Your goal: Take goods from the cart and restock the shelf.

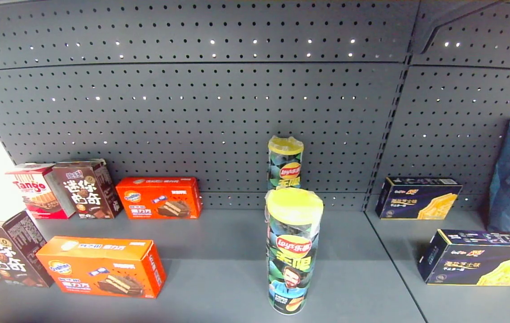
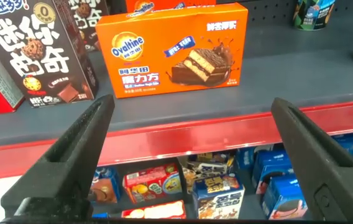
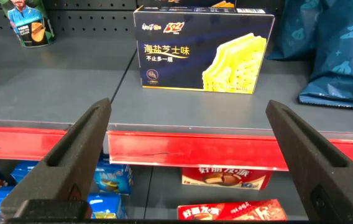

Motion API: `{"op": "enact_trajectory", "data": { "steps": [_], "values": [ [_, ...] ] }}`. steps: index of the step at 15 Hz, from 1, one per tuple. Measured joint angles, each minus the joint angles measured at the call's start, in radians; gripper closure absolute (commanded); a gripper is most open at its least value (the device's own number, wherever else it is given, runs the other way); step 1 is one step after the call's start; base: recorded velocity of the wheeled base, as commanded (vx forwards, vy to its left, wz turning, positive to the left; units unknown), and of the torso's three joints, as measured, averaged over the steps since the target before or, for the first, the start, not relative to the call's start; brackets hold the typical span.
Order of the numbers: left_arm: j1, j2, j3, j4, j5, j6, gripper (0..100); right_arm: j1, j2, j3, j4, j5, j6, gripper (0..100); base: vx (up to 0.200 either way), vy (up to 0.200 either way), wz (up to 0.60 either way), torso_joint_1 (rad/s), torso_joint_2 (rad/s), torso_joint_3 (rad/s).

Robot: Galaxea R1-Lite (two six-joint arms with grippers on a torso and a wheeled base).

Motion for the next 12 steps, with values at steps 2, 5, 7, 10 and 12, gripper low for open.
{"op": "enact_trajectory", "data": {
  "steps": [2,5,7,10,12],
  "values": [
    [0.0,0.0,0.0,0.0,0.0,0.0,0,0.0,0.0,0.0,0.0,0.0,0.0,0,-0.1,0.0,0.0,0.001,0.0,-0.001],
    [0.0,0.0,0.0,0.001,0.004,-0.008,0,-0.001,0.0,0.0,0.001,0.0,0.0,0,0.0,0.0,0.0,0.0,0.0,0.0],
    [0.001,0.0,0.0,0.0,0.003,-0.004,0,0.0,0.0,0.0,0.0,0.0,0.0,0,0.0,0.0,0.0,0.0,0.0,0.0],
    [0.001,0.0,0.0,0.0,0.001,-0.001,0,0.001,0.0,0.0,0.0,0.0,0.0,0,0.0,0.0,0.0,0.0,0.0,0.0],
    [0.0,0.0,0.0,0.0,0.001,0.001,0,0.0,0.0,0.0,0.0,0.0,0.0,0,0.0,0.0,0.0,0.0,0.0,0.0]
  ]
}}
